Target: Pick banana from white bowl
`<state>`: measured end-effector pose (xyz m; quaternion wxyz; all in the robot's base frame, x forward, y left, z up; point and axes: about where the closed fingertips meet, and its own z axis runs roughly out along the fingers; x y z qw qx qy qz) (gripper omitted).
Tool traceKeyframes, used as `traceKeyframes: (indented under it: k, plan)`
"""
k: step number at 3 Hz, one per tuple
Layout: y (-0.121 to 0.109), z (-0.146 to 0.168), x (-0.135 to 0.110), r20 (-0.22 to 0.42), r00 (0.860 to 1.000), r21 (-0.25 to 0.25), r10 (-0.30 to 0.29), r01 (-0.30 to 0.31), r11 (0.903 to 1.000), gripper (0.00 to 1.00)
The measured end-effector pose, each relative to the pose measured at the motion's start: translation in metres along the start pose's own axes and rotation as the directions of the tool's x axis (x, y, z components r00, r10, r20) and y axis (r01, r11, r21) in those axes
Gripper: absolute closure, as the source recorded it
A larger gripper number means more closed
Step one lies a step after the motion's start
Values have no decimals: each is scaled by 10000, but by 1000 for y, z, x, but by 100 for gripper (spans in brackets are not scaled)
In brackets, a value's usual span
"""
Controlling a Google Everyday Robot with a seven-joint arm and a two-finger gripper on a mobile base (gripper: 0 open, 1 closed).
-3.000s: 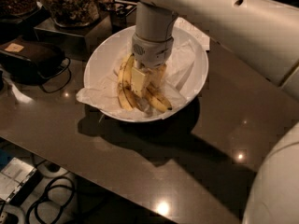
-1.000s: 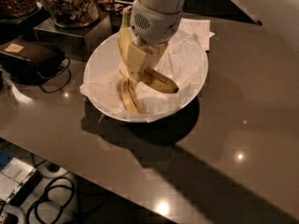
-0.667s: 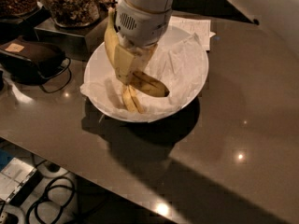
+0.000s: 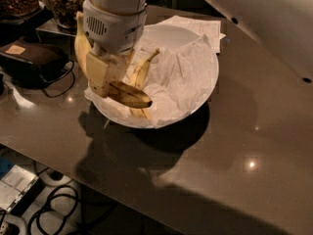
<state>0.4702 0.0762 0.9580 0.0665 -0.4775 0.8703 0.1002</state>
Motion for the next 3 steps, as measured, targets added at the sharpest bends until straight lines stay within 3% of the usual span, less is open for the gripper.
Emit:
traceKeyframes:
  k: [2,3]
  plan:
    - [39,1,-22,-192,9943,-311,-1049,1042,9941,100]
    - [56,-4,-23,56,9870,-322,-1607,1608,9865,100]
